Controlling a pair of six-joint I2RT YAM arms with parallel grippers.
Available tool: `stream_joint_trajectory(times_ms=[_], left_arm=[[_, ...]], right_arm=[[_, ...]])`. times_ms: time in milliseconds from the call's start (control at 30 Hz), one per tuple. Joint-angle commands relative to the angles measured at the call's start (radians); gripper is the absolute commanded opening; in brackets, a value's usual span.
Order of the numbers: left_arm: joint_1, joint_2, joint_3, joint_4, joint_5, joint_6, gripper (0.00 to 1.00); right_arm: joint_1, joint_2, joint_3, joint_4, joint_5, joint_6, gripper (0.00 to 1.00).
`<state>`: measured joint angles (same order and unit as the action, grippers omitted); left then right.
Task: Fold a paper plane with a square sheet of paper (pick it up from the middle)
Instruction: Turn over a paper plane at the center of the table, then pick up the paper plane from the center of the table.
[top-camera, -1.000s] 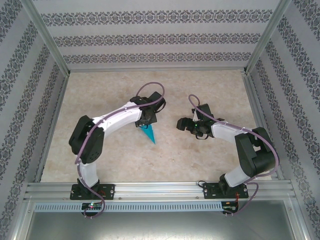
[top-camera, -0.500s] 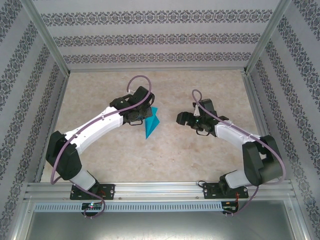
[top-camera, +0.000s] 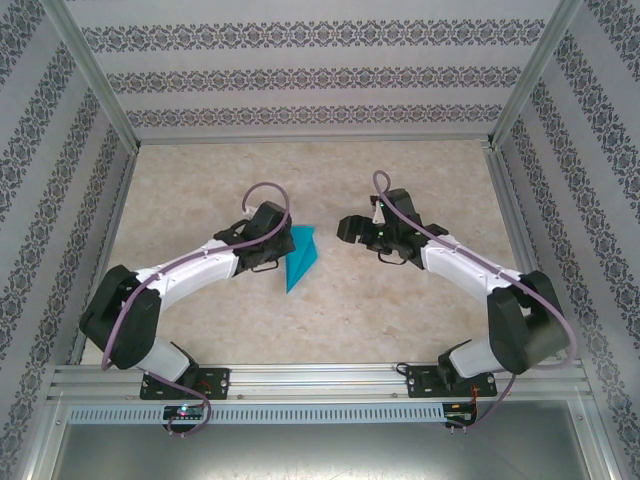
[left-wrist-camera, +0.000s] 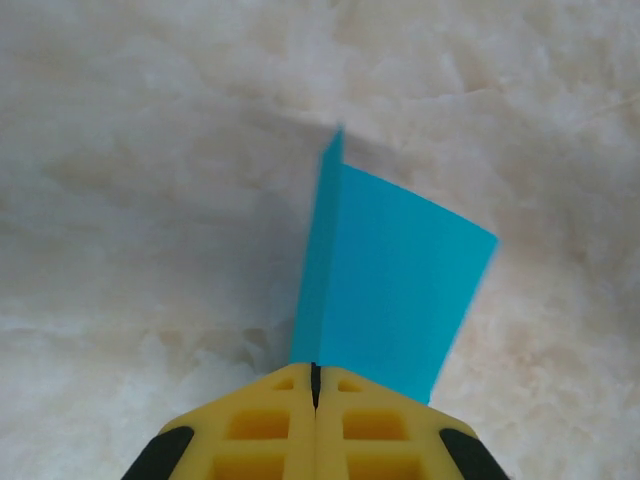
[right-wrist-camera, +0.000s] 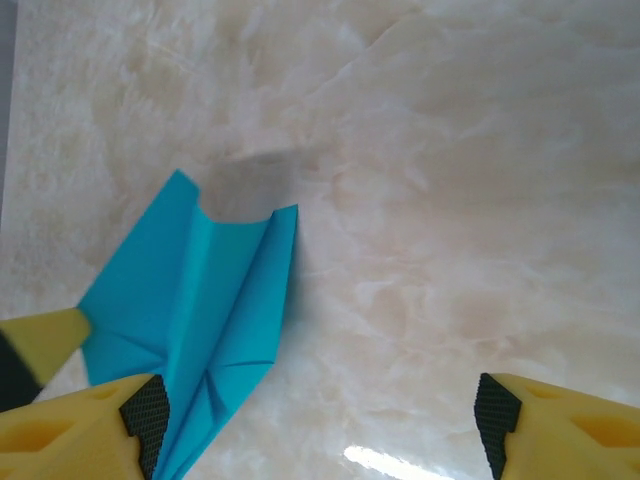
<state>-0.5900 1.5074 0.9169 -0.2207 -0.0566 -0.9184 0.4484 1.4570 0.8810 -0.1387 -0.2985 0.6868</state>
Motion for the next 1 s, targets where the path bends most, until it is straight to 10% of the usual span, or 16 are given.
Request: stream_joint_trajectory(times_ms=[0,433,967], left_arm=[[0.033,-0.057,-0.095,0.246,0.022,-0.093,0.07],[0.093,-0.156,-0.346,0.278,-0.018,-0.266,0.07],[0.098,-0.183,-0.397,0.267,-0.006,-0.280,0.10]], right_arm=[[0.041,0.050,0.053,-0.003,0.026,0.031,0.79],[0.285,0.293,0.282,-0.078,0.081,0.043,0.49],[0.399,0.593,0.625,-0.361,0.227,0.048,0.53]])
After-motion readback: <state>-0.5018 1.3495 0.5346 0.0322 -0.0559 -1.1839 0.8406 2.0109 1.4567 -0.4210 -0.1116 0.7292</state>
